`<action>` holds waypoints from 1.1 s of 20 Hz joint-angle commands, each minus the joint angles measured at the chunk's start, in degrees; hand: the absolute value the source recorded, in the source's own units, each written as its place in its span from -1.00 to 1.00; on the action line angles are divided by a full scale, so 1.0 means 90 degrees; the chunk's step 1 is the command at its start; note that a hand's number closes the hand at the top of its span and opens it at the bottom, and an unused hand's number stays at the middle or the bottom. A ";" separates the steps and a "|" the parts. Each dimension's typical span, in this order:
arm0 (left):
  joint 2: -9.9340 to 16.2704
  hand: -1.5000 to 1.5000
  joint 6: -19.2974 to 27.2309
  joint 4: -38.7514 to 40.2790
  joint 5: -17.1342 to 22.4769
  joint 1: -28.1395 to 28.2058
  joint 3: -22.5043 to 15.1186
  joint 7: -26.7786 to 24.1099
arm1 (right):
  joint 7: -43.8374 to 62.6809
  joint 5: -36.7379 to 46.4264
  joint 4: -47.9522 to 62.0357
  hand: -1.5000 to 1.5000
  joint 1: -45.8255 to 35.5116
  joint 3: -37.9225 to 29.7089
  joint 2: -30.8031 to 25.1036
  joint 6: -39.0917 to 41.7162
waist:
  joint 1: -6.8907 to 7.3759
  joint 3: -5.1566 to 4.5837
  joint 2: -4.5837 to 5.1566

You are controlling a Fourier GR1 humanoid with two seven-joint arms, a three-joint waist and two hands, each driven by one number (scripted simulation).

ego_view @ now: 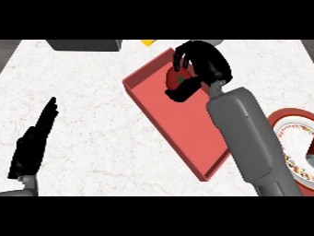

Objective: Pick the tomato from the plate and place it in the cardboard box

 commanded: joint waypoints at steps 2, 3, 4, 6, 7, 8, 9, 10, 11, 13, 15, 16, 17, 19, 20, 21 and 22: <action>0.0053 0.00 -0.0074 0.0138 -0.0038 -0.0270 0.0022 0.0040 | -0.0405 -0.0054 0.1755 -1.00 -0.0561 -0.0270 0.0216 -0.0768 | 0.0022 0.0002 0.0019; -0.0080 0.00 0.0020 0.0386 -0.0103 0.0117 -0.0029 -0.0509 | -0.0512 -0.0031 0.1946 -1.00 -0.0420 -0.0034 0.0218 -0.1106 | 0.0039 0.0000 0.0020; -0.0045 0.00 0.0091 0.0517 -0.0177 -0.0422 0.0013 -0.0124 | -0.0369 -0.0380 0.2212 -1.00 -0.0604 0.0176 0.0219 -0.1462 | 0.0052 0.0001 0.0026; -0.0027 0.00 -0.0033 -0.0072 -0.0063 -0.0223 -0.0006 0.0275 | -0.0802 -0.0501 0.2582 -1.00 -0.0799 -0.0140 0.0221 -0.1553 | 0.0052 0.0004 0.0013; -0.0118 0.00 -0.0043 0.0099 -0.0081 -0.0142 -0.0095 0.0065 | -0.1100 -0.0515 0.2780 -1.00 -0.1072 -0.0499 0.0222 -0.1440 | 0.0050 0.0003 0.0022; -0.0060 0.00 -0.0084 0.0064 -0.0021 -0.0072 -0.0019 -0.0045 | -0.0868 -0.0979 0.2706 -1.00 -0.0753 0.0020 0.0222 -0.1942 | 0.0086 0.0003 0.0015; 0.0037 0.00 -0.0237 -0.0092 0.0090 -0.0026 0.0020 0.0133 | -0.0935 -0.1164 0.2425 -1.00 -0.0880 -0.0395 0.0223 -0.1747 | 0.0071 0.0005 0.0007; -0.0042 0.00 -0.0076 -0.0168 -0.0035 -0.0180 -0.0034 0.0290 | -0.1332 -0.1163 0.2723 -1.00 -0.0883 -0.0580 0.0223 -0.2108 | 0.0095 0.0007 0.0029; 0.0064 0.00 -0.0183 -0.0148 0.0045 0.0131 0.0053 -0.0014 | -0.1254 -0.1428 0.2108 -1.00 -0.0553 -0.0580 0.0224 -0.2202 | 0.0038 0.0006 -0.0009; -0.0077 0.00 0.0048 0.0115 -0.0094 -0.0288 0.0031 0.0143 | -0.1687 -0.1638 0.2114 -1.00 -0.0406 -0.1113 0.0224 -0.2613 | -0.0048 0.0009 0.0018; -0.0172 0.00 0.0051 0.0165 -0.0072 0.0016 -0.0008 -0.0140 | -0.1753 -0.2155 0.2133 -1.00 -0.0433 -0.1281 0.0224 -0.2758 | 0.0009 0.0006 0.0011; -0.0254 0.00 0.0132 0.0302 -0.0233 -0.0136 -0.0150 -0.0169 | -0.1962 -0.2392 0.2184 -1.00 -0.0494 -0.1376 0.0224 -0.2855 | 0.0010 0.0007 0.0025; -0.0181 0.00 0.0039 0.0080 -0.0086 0.0020 -0.0045 -0.0076 | -0.1826 -0.2455 0.2040 -1.00 -0.0766 -0.1787 0.0176 -0.2592 | -0.0022 0.0007 0.0002; -0.0193 0.00 0.0182 -0.0114 -0.0240 0.0087 -0.0080 0.0082 | -0.2176 -0.3051 0.2008 -1.00 -0.0650 -0.2249 -0.0172 -0.2116 | -0.0034 0.0013 -0.0001; 0.0116 0.00 -0.0120 0.0183 0.0023 -0.0167 0.0216 -0.0041 | -0.2078 -0.3058 0.2085 -1.00 -0.0851 -0.2295 0.0020 -0.2398 | -0.0031 0.0006 0.0008; -0.0208 0.00 0.0087 0.0177 -0.0122 0.0220 -0.0025 -0.0286 | -0.1732 -0.3280 0.1679 -1.00 -0.0823 -0.2457 -0.0375 -0.1995 | -0.0114 0.0004 -0.0033; 0.0157 0.00 -0.0269 -0.0112 0.0135 0.0126 0.0201 -0.0006 | -0.2252 -0.3374 0.1971 -1.00 -0.0611 -0.2699 -0.0560 -0.2156 | -0.0034 0.0009 -0.0003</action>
